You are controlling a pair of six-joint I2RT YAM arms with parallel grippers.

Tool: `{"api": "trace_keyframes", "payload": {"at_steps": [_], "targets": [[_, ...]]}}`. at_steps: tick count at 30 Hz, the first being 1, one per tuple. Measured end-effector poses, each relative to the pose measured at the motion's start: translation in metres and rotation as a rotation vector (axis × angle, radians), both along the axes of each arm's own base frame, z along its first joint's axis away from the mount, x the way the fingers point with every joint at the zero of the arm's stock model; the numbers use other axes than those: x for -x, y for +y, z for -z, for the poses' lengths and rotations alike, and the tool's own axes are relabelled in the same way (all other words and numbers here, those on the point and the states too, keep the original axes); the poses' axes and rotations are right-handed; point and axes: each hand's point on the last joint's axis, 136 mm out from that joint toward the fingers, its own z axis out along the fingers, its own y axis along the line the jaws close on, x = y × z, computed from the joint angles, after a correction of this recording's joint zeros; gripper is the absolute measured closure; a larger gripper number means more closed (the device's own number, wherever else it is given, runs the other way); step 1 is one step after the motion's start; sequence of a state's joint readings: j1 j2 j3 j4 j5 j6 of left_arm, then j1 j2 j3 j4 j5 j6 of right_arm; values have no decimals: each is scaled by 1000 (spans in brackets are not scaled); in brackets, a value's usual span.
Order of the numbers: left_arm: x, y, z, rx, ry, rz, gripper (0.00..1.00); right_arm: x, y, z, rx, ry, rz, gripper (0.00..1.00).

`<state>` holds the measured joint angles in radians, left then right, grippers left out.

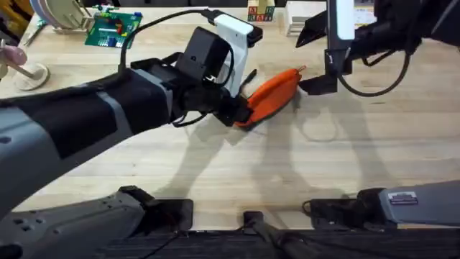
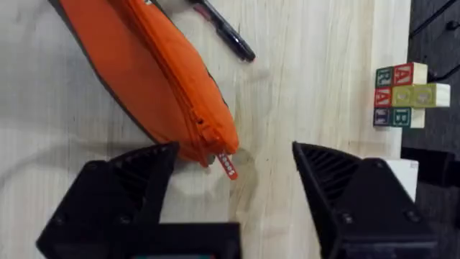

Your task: Unzip the bag, pick up the pens from the table one at a time and place them inside, then zip the bag closed.

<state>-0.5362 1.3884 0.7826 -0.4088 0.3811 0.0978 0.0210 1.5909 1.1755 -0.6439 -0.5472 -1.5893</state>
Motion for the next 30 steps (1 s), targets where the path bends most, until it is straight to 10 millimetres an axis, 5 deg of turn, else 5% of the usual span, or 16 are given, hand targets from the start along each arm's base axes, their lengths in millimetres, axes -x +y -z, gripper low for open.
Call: {"api": "trace_keyframes", "payload": {"at_steps": [5,11,20,30], "targets": [[0,0,0,0,0,0,958,-1,5,-1,1,-13,-17,191],[0,0,0,0,0,0,958,0,8,1,2,-8,-27,245],[0,1,0,-3,-2,-2,958,2,9,9,-1,23,-30,592],[-1,1,0,-4,-2,-3,958,5,10,9,-3,36,-31,757]]}}
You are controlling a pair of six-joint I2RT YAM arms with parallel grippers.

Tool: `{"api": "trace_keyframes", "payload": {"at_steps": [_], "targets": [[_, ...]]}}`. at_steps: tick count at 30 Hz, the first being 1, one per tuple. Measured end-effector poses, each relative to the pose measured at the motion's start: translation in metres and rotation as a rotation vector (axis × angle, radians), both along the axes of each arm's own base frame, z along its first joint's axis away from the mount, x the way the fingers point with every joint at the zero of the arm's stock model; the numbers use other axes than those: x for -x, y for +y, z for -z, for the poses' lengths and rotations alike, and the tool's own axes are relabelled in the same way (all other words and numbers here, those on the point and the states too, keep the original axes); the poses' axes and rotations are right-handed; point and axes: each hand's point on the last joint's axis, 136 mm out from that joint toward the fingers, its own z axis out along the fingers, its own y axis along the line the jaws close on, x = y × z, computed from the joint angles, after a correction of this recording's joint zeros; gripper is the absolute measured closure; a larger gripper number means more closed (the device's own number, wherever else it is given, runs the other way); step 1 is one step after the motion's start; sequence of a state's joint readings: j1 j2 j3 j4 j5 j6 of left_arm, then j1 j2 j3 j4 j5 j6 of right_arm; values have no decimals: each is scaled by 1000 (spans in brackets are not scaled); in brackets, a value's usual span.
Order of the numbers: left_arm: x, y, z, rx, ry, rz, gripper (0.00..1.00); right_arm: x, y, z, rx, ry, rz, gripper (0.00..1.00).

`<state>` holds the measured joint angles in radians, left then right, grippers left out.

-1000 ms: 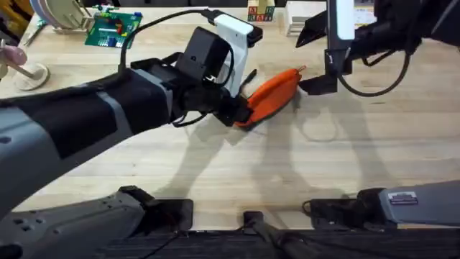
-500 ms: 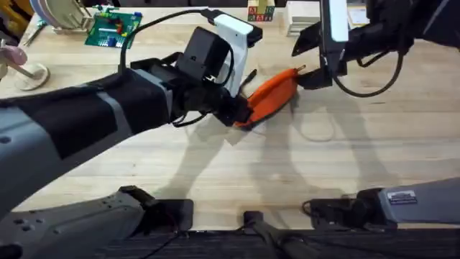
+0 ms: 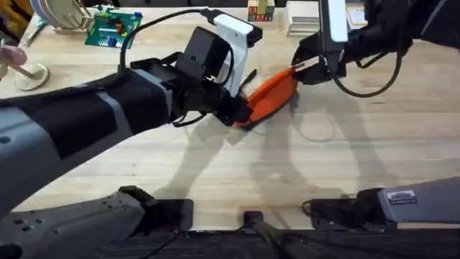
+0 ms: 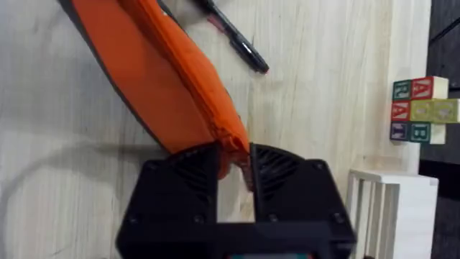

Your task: Unzip the bag, pick up the pens from the table one at a time and place them inside, then zip the bag closed.

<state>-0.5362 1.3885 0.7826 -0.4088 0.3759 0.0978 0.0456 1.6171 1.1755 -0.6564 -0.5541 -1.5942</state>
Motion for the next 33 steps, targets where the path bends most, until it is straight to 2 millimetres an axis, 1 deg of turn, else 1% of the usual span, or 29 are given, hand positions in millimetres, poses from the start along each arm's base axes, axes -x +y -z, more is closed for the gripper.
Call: {"api": "trace_keyframes", "payload": {"at_steps": [2,4,6,10,18,24,29,33], "targets": [[0,0,0,1,0,0,958,1,0,0,0,4,0,836],[0,0,0,1,0,0,958,1,0,1,0,6,0,938],[0,0,0,1,0,1,958,1,0,1,1,6,0,967],[0,0,0,2,0,1,958,3,-1,-2,4,5,1,969],[0,0,0,2,0,1,958,8,-1,-15,6,-21,2,969],[0,0,0,2,0,1,958,17,-2,-21,6,-9,2,969],[0,-1,0,3,1,2,958,24,-1,-21,8,18,0,969],[0,-1,0,3,1,2,958,29,5,-20,9,30,-20,969]]}}
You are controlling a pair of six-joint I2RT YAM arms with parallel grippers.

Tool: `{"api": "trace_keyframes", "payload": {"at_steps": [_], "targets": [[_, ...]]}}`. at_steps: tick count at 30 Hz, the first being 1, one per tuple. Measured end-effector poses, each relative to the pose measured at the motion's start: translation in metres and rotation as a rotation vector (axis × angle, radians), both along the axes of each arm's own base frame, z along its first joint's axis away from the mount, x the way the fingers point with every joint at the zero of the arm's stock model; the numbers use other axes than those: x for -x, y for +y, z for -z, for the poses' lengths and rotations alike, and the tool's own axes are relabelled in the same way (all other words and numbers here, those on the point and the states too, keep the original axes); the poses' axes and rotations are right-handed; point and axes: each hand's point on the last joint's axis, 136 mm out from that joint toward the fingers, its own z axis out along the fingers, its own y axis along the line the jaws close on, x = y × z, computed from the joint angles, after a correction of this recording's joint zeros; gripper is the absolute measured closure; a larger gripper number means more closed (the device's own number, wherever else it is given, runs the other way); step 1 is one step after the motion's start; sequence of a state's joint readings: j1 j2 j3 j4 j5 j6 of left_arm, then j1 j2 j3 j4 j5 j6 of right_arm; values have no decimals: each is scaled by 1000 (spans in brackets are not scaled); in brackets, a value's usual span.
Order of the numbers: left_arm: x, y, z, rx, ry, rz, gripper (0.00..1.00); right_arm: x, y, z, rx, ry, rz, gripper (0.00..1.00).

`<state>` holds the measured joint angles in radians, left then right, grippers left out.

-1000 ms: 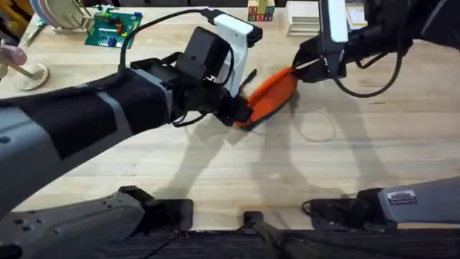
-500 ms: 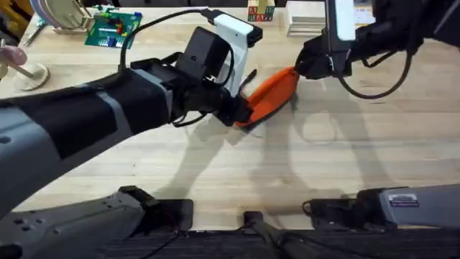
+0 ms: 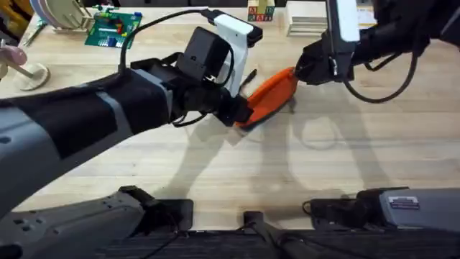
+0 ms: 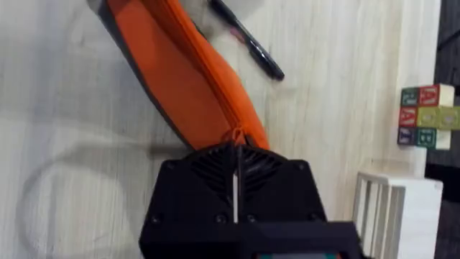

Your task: Unzip the bag, pick up the pens from the table one at a time and place them inside, then zip the bag closed.

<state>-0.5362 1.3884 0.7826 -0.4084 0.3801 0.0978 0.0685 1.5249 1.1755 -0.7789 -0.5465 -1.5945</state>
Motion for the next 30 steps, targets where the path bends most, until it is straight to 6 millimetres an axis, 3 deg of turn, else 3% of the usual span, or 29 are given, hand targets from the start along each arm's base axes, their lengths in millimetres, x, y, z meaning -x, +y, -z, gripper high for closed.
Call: {"api": "trace_keyframes", "payload": {"at_steps": [18,23,30], "targets": [[0,0,0,0,0,0,958,39,80,-1,-2,-8,-257,971],[0,0,0,0,0,0,958,45,91,-1,-4,-15,-296,971],[0,0,0,0,0,0,958,44,92,-2,-6,-23,-296,972]]}}
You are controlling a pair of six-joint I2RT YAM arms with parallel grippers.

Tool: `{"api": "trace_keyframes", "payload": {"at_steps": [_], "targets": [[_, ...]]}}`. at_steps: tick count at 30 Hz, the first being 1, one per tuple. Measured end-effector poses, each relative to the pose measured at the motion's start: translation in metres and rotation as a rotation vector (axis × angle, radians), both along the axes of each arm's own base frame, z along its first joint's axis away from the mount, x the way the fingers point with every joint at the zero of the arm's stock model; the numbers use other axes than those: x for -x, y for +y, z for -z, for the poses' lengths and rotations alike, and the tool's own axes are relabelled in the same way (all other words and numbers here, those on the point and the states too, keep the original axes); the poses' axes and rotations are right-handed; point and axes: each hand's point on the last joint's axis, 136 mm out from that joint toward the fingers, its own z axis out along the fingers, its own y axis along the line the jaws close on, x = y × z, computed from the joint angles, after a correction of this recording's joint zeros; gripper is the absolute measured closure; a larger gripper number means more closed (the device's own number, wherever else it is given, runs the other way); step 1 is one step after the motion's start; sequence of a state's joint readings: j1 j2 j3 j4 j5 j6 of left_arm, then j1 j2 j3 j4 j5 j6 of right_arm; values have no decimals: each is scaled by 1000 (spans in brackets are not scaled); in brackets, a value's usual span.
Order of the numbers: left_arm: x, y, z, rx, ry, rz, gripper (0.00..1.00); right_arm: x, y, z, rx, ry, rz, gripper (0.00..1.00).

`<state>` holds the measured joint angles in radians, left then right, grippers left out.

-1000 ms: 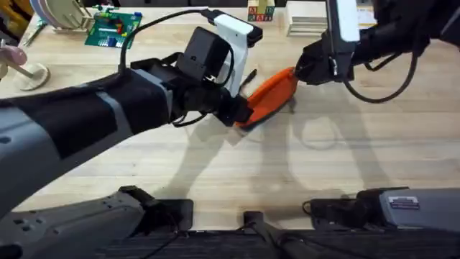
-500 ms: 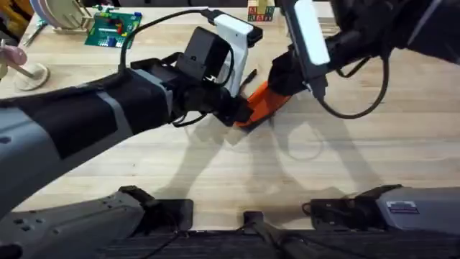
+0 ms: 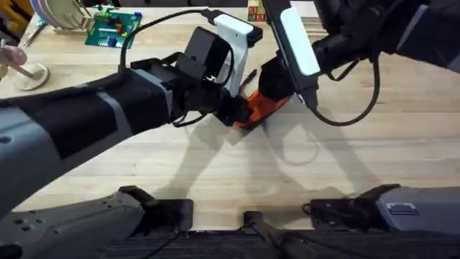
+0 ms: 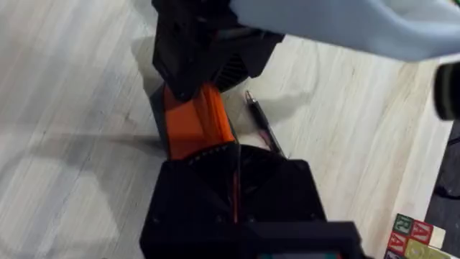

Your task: Unzip the bag, pick up the pens from the table one at a time and place them inside, then zip the bag closed.

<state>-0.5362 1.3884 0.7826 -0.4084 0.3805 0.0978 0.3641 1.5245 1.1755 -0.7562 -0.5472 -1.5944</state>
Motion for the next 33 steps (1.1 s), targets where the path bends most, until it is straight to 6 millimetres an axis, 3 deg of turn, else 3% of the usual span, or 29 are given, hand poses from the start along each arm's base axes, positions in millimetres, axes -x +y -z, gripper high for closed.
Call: {"api": "trace_keyframes", "payload": {"at_steps": [4,13,16,17,21,22,33], "targets": [[0,0,0,0,0,0,958,0,-2,-10,-11,-29,5,971],[0,0,0,0,0,0,958,0,-23,-63,-80,-138,127,946],[0,0,0,0,0,0,958,3,-26,-76,-104,-148,164,777],[0,0,0,0,0,0,958,5,-26,-80,-111,-151,175,678],[0,0,0,0,0,0,958,11,-29,-95,-138,-156,223,127],[0,0,0,0,0,0,958,13,-30,-98,-143,-161,227,37],[0,0,0,0,0,0,958,30,-35,-109,-155,-150,255,3]]}}
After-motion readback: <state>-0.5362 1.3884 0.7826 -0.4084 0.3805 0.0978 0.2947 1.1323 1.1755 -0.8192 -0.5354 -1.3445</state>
